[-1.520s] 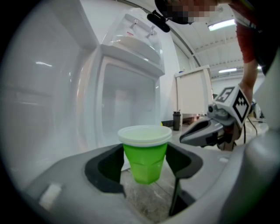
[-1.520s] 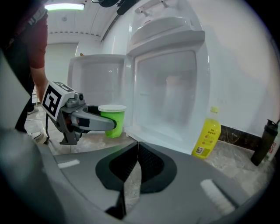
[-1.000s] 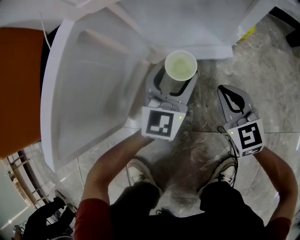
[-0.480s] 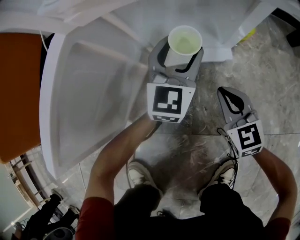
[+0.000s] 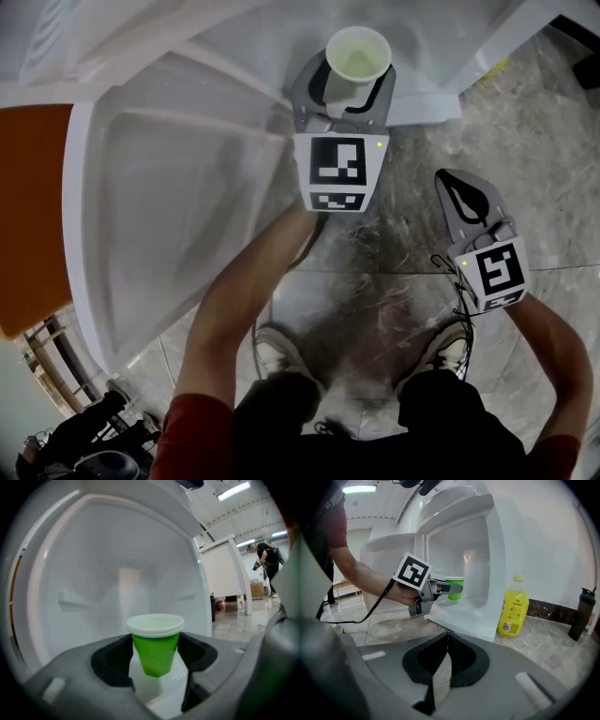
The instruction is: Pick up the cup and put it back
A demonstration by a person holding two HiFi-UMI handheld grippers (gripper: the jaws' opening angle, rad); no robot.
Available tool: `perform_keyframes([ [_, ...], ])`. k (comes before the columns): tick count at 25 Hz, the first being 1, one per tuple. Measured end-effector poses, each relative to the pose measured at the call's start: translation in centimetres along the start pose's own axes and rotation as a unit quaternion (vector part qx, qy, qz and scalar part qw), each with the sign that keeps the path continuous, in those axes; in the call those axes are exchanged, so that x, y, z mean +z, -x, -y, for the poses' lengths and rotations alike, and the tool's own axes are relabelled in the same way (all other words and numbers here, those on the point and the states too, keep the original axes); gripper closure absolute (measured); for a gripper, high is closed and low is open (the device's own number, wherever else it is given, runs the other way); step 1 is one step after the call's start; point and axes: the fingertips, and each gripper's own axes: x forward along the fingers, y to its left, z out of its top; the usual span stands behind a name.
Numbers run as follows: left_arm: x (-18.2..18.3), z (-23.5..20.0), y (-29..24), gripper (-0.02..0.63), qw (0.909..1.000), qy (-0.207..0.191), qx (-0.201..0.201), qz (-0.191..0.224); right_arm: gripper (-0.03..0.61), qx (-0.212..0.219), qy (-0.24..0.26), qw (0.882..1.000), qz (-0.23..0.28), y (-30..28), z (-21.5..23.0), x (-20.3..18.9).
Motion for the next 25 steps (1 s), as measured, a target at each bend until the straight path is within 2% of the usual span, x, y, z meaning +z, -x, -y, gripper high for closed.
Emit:
perform_keyframes([
  [9, -1.8, -0.3, -1.1, 0.318, 0.9997, 0.002, 0.005, -0.024, 0.577, 0.003, -0.012, 1.000, -0.018, -0.6, 0.4, -0.6],
  [19, -2.6, -0.2, -1.0, 0.311, 0.9990, -0.013, 0.014, -0.040, 0.577, 0.002, -0.008, 1.000, -0.001, -0.8, 0.4, -0.2],
  [25, -2.7, -0.1, -1.1, 0.268, 0.9989, -0.011, 0.011, -0.045, 0.577, 0.001, -0.009, 1.000, -0.002, -0.6, 0.4, -0.2],
])
